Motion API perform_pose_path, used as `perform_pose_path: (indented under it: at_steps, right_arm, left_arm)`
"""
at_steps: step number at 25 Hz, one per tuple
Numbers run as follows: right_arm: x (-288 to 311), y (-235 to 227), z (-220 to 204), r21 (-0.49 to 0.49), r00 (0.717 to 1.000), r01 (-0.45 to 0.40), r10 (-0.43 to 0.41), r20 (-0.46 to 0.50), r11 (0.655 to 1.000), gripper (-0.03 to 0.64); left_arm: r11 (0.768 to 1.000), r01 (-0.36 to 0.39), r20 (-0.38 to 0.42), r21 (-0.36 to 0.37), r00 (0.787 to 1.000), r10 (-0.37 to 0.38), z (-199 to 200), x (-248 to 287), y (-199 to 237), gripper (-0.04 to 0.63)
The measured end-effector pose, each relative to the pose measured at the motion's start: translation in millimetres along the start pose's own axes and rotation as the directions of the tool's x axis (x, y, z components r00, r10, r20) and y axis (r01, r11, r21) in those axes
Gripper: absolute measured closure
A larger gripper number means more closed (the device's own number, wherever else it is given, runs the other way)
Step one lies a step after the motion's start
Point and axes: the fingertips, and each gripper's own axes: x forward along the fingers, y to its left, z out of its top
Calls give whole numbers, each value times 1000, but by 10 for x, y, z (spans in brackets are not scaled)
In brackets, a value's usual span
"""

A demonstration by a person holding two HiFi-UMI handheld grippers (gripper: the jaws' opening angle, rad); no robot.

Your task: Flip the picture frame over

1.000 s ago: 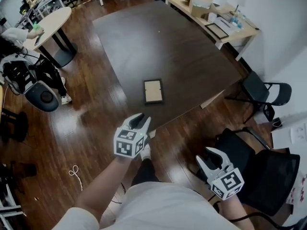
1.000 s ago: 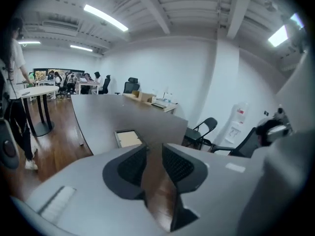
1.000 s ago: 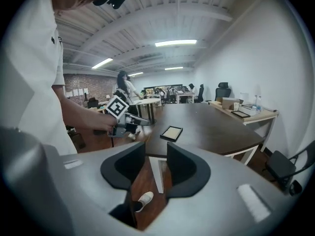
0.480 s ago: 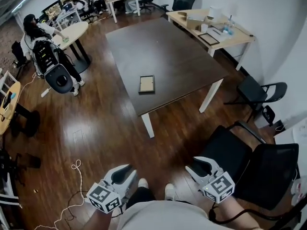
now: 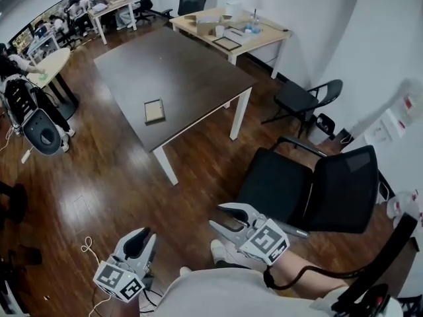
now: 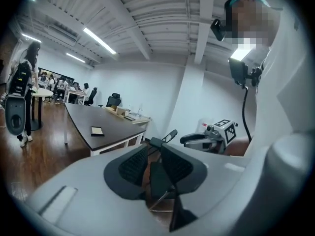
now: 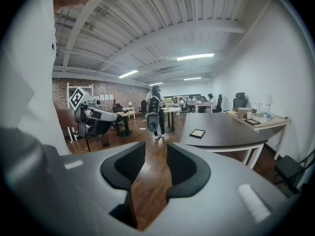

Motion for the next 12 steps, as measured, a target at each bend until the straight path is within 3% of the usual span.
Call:
perform_pose_path:
  at_steps: [8,12]
  right_arm:
    - [-33,604,80,-1,999,39,-39,-8,999,476]
    - [51,846,94,-1,998,61,-61,0,998,476]
  left_arm:
    - [998,60,-26,19,998,-59,-223,-489,-31,509]
    - [994,105,0,-29,994,-105,-288,-719,32,509]
